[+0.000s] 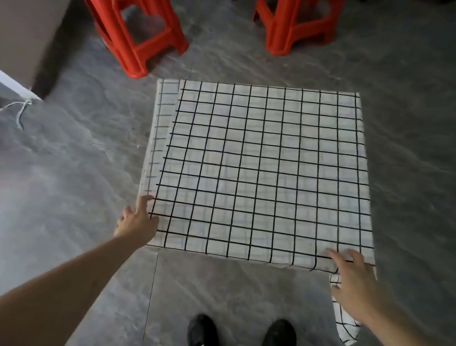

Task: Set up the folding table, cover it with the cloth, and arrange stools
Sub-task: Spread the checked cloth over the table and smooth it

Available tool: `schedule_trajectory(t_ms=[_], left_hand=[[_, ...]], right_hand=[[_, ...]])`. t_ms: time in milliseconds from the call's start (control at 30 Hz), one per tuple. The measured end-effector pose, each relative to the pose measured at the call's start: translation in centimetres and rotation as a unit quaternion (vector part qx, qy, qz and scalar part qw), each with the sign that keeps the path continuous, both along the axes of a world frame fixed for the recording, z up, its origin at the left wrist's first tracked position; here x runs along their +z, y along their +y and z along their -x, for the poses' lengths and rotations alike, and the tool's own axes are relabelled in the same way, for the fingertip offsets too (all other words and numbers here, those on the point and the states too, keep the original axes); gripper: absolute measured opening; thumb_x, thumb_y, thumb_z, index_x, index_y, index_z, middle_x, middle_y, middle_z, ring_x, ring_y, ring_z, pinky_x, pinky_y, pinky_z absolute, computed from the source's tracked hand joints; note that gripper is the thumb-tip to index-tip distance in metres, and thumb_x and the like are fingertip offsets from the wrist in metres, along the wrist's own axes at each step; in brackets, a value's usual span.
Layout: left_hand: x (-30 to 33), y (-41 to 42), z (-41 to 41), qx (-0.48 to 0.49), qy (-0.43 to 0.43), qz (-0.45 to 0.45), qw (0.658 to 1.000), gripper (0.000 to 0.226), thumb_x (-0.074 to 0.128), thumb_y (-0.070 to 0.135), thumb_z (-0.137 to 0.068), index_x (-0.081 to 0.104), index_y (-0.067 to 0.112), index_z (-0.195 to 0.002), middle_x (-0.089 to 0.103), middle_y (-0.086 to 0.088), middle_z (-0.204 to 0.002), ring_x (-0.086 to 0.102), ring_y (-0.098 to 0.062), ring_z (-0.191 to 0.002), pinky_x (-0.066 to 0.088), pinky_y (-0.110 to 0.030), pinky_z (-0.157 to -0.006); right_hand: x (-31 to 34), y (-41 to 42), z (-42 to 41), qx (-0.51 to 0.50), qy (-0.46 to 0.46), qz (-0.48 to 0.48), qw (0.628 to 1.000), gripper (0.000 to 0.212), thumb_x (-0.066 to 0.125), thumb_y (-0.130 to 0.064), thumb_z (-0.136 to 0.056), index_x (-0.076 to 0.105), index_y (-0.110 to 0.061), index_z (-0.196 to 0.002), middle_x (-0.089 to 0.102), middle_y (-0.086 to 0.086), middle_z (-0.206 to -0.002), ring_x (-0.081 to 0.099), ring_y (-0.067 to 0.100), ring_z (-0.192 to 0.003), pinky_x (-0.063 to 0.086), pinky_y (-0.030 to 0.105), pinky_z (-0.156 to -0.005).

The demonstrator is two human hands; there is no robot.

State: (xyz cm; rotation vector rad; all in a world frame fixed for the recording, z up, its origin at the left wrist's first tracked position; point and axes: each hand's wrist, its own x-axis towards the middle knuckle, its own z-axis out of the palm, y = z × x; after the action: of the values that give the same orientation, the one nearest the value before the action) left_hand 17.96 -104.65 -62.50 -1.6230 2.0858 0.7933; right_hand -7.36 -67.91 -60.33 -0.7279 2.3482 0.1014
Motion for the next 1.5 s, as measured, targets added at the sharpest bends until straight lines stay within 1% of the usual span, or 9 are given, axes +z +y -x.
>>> schedule_trajectory(t_ms=[100, 333, 500, 667, 833, 967, 1067, 1267, 1500], left_hand=[[-0.2, -0.6, -0.6, 0.000, 0.029, -0.037, 0.999, 0.054, 0.050, 0.022, -0.094, 0.024, 0.037, -0.139, 0.051, -0.027, -0.115, 0.056, -0.035, -0.078, 0.047, -0.042, -0.071], [0.4, -1.8, -1.6, -0.043, 0.038, 0.079, 0.995, 0.048, 0.068, 0.024, -0.086, 0.044, 0.032, -0.126, 0.045, -0.007, -0.122, 0.051, -0.021, -0.088, 0.044, -0.037, -0.063], [0.3, -1.5, -0.9, 0.008, 0.089, 0.085, 0.992, 0.050, 0.072, 0.023, -0.082, 0.044, 0.020, -0.124, 0.049, -0.009, -0.125, 0.053, -0.027, -0.106, 0.049, -0.041, -0.075], [0.0, -1.2, 0.6, 0.146, 0.136, 0.021, 0.980, 0.063, 0.079, 0.032, -0.078, 0.031, 0.015, -0.113, 0.054, -0.012, -0.109, 0.056, -0.028, -0.086, 0.049, -0.039, -0.071], [-0.4, -2.8, 1.2, 0.082, 0.062, -0.029, 0.994, 0.034, 0.066, 0.035, -0.088, 0.057, 0.013, -0.111, 0.061, -0.005, -0.093, 0.059, -0.021, -0.075, 0.054, -0.036, -0.071], [-0.1, -5.6, 1.0, 0.072, 0.077, 0.012, 0.994, 0.030, 0.056, 0.035, -0.094, 0.057, 0.012, -0.114, 0.054, -0.003, -0.082, 0.056, -0.021, -0.072, 0.045, -0.031, -0.066], [0.8, -9.2, -0.3, 0.075, 0.065, 0.063, 0.993, 0.031, 0.055, 0.030, -0.094, 0.057, 0.010, -0.117, 0.054, -0.011, -0.088, 0.059, -0.033, -0.083, 0.048, -0.034, -0.073], [1.0, -15.1, -5.1, 0.094, 0.030, 0.132, 0.986, 0.022, 0.066, 0.029, -0.086, 0.062, 0.011, -0.097, 0.050, -0.005, -0.068, 0.041, -0.014, -0.053, 0.037, -0.030, -0.060], [-0.6, -14.7, -7.0, 0.093, 0.019, 0.129, 0.987, 0.022, 0.072, 0.025, -0.084, 0.054, 0.012, -0.080, 0.050, -0.008, -0.071, 0.047, -0.027, -0.071, 0.040, -0.033, -0.067]], right_hand=[[-0.1, -0.3, -0.2, -0.005, 0.016, -0.007, 1.000, 0.070, 0.067, -0.023, -0.085, 0.031, -0.042, -0.142, 0.027, 0.000, -0.145, 0.043, 0.024, -0.125, 0.048, 0.033, -0.082], [0.1, -0.8, -0.5, -0.007, 0.011, -0.023, 1.000, 0.071, 0.068, -0.021, -0.085, 0.032, -0.035, -0.144, 0.027, 0.007, -0.146, 0.042, 0.030, -0.127, 0.048, 0.041, -0.096], [0.4, -1.5, -1.3, -0.019, 0.012, -0.034, 0.999, 0.071, 0.067, -0.028, -0.087, 0.028, -0.032, -0.146, 0.024, 0.009, -0.149, 0.041, 0.033, -0.130, 0.047, 0.040, -0.097], [0.9, -1.9, -1.4, -0.017, 0.014, -0.045, 0.999, 0.071, 0.065, -0.032, -0.088, 0.024, -0.032, -0.146, 0.022, 0.008, -0.150, 0.040, 0.032, -0.132, 0.047, 0.039, -0.098], [1.0, -1.9, -1.6, -0.012, 0.007, -0.045, 0.999, 0.076, 0.067, -0.033, -0.085, 0.023, -0.033, -0.147, 0.020, 0.007, -0.151, 0.037, 0.031, -0.134, 0.046, 0.043, -0.099], [0.1, -2.1, -2.0, 0.000, 0.024, -0.066, 0.998, 0.092, 0.068, -0.025, -0.085, 0.004, -0.037, -0.151, -0.003, 0.006, -0.157, 0.023, 0.036, -0.142, 0.043, 0.048, -0.104], [-0.5, -3.2, -2.5, -0.093, 0.032, -0.076, 0.992, 0.100, 0.072, -0.023, -0.085, -0.003, -0.039, -0.150, -0.017, 0.015, -0.154, 0.020, 0.049, -0.139, 0.035, 0.062, -0.106], [-1.4, -4.8, -2.6, -0.092, 0.051, -0.012, 0.994, 0.100, 0.072, -0.020, -0.085, -0.003, -0.034, -0.151, -0.001, 0.014, -0.156, 0.026, 0.047, -0.135, 0.045, 0.055, -0.097], [-1.3, -5.2, -0.7, -0.110, 0.052, -0.017, 0.992, 0.100, 0.080, -0.022, -0.076, 0.010, -0.027, -0.148, 0.005, 0.001, -0.155, 0.022, 0.036, -0.137, 0.044, 0.058, -0.098]])
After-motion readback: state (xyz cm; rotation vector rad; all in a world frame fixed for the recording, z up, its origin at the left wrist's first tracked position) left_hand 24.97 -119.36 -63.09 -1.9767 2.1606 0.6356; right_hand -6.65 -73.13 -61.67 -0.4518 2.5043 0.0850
